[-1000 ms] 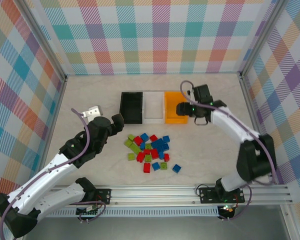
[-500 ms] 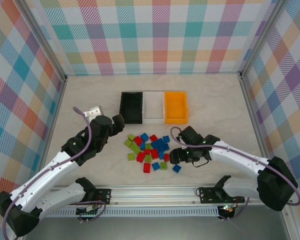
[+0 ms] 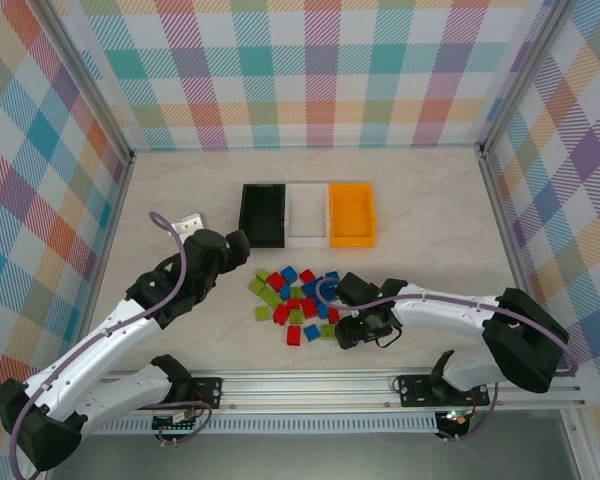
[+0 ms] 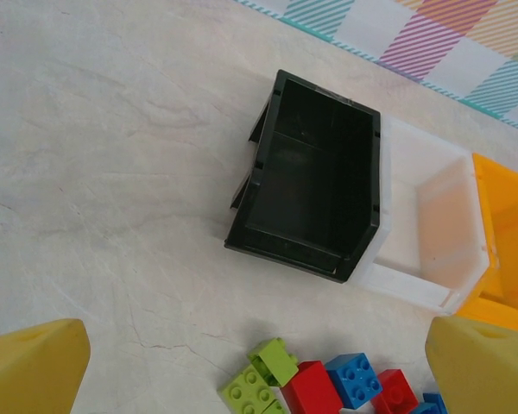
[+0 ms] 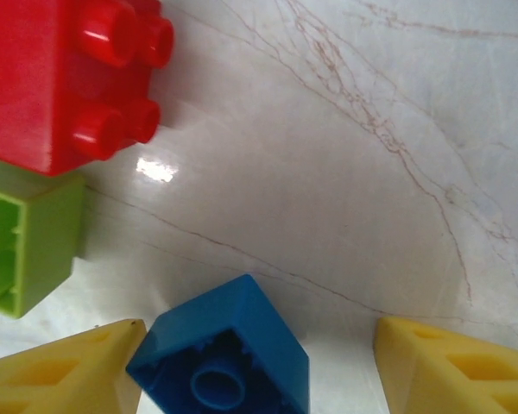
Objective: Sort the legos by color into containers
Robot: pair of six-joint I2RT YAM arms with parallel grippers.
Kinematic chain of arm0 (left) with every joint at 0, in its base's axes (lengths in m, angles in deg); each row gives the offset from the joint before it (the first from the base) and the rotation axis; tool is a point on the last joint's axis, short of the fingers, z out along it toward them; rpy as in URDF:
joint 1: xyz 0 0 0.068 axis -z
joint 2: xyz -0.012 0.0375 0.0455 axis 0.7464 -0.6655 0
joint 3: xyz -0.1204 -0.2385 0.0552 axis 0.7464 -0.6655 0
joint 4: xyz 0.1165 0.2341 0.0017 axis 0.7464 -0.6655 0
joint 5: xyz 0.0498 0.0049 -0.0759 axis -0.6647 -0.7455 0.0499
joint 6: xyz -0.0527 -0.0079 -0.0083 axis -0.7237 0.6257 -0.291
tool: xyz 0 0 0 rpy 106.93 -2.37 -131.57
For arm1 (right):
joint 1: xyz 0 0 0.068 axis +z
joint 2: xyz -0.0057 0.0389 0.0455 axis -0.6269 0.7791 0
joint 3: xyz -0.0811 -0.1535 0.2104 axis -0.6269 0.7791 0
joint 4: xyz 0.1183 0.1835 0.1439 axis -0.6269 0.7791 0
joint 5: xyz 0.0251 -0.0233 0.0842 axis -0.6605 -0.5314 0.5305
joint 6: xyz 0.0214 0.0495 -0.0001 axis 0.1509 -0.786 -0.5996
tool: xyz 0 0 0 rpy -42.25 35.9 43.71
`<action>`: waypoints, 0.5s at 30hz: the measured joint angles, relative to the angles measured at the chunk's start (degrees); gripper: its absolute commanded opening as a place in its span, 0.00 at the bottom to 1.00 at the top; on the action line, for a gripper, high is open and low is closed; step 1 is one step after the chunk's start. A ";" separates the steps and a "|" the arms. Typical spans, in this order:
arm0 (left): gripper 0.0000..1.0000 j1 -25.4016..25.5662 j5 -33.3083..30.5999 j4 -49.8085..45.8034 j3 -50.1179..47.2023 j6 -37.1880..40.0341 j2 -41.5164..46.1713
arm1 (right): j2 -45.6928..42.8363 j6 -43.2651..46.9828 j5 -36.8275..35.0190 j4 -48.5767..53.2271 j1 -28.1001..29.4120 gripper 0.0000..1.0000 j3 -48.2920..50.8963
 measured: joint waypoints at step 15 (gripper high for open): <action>1.00 -0.13 0.11 0.04 0.00 -0.11 0.02 | 1.01 0.42 -3.98 1.81 0.66 0.32 -0.98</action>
